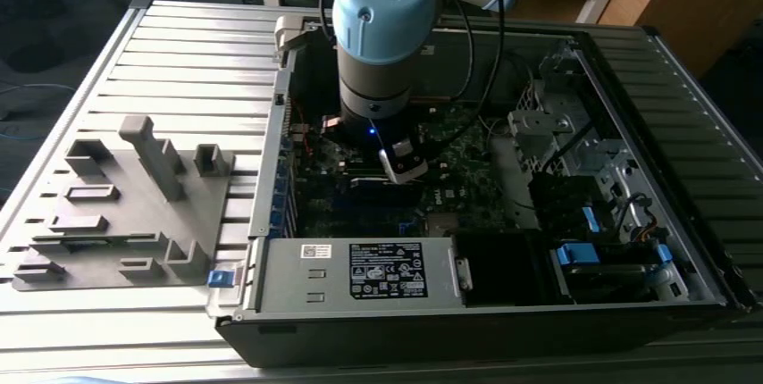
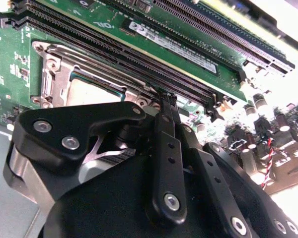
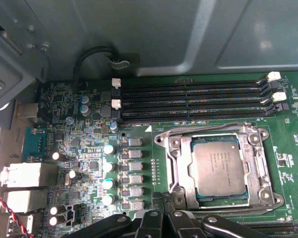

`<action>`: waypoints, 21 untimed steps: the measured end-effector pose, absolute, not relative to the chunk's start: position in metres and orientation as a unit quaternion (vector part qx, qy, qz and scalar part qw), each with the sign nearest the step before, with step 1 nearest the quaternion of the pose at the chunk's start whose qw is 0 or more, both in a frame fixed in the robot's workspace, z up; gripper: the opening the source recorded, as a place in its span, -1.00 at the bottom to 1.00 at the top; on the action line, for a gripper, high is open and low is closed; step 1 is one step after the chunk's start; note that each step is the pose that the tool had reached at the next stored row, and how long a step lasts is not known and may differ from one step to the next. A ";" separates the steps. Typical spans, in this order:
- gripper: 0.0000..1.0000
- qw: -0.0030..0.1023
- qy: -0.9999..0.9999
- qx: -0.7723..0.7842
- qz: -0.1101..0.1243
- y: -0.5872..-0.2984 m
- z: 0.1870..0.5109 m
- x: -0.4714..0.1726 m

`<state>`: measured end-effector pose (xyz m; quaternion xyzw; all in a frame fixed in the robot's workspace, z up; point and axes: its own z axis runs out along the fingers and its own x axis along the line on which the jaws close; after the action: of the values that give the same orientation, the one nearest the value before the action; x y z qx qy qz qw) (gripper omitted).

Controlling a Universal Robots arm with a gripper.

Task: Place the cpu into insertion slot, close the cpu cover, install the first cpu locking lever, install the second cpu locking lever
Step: 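Install the second cpu locking lever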

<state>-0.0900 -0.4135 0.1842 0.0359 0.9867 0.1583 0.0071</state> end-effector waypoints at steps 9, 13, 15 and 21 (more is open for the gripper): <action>-0.79 0.007 0.987 0.036 0.158 -0.414 0.184 -0.090; -0.79 0.007 0.987 0.036 0.158 -0.414 0.184 -0.090; -0.79 0.007 0.987 0.036 0.158 -0.413 0.184 -0.090; -0.79 0.007 0.987 0.036 0.158 -0.413 0.184 -0.090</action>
<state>-0.0900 -0.4135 0.1842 0.0358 0.9867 0.1583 0.0071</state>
